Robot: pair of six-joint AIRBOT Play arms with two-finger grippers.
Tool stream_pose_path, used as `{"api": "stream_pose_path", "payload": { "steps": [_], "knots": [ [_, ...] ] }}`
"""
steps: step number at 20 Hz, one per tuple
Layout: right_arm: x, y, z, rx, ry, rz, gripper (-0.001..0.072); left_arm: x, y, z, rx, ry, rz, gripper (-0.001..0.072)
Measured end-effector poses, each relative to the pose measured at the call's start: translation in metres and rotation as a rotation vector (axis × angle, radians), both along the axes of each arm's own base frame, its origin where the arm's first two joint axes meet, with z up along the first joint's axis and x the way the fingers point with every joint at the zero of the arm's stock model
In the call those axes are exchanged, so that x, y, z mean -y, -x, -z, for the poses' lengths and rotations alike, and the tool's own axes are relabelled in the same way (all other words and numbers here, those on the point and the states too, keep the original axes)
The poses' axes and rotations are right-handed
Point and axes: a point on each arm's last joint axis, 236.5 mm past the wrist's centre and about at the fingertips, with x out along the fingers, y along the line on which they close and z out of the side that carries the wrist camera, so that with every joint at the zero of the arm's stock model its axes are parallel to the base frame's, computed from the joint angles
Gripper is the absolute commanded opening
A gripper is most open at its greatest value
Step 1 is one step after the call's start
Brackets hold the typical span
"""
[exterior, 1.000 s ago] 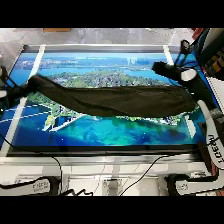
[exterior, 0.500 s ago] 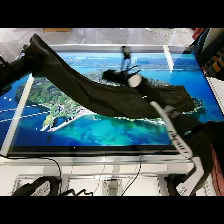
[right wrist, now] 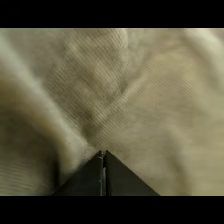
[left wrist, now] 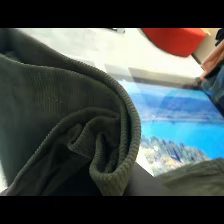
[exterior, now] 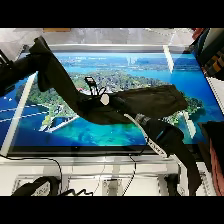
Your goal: Fold the clothes and pants, and hang the long-sleeved shirts on hangers.
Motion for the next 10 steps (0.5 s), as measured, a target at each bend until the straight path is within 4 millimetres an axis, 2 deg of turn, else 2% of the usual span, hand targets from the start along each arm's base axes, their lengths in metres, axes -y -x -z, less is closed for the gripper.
{"api": "stream_pose_path", "payload": {
  "steps": [2, 4, 6, 8, 9, 10],
  "knots": [
    [0.029, -0.018, -0.006, 0.037, 0.06, 0.011, 0.0032, 0.016, -0.005, 0.018, -0.042, 0.003, 0.04, 0.0018],
    [0.069, -0.042, -0.022, 0.062, 0.105, 0.047, 0.0032, 0.042, -0.011, 0.044, -0.098, 0.015, 0.098, 0.0018],
    [0.12, -0.069, -0.047, 0.091, 0.134, 0.112, 0.0033, 0.082, -0.015, 0.075, -0.172, 0.042, 0.177, 0.0018],
    [0.171, -0.092, -0.076, 0.118, 0.145, 0.187, 0.0033, 0.131, -0.011, 0.114, -0.258, 0.06, 0.27, 0.0029],
    [0.197, -0.102, -0.092, 0.135, 0.143, 0.229, 0.0033, 0.157, -0.005, 0.136, -0.305, 0.055, 0.32, 0.0072],
    [0.22, -0.109, -0.106, 0.149, 0.144, 0.265, 0.0033, 0.186, 0.004, 0.158, -0.353, 0.053, 0.372, 0.0389]
  ]
}}
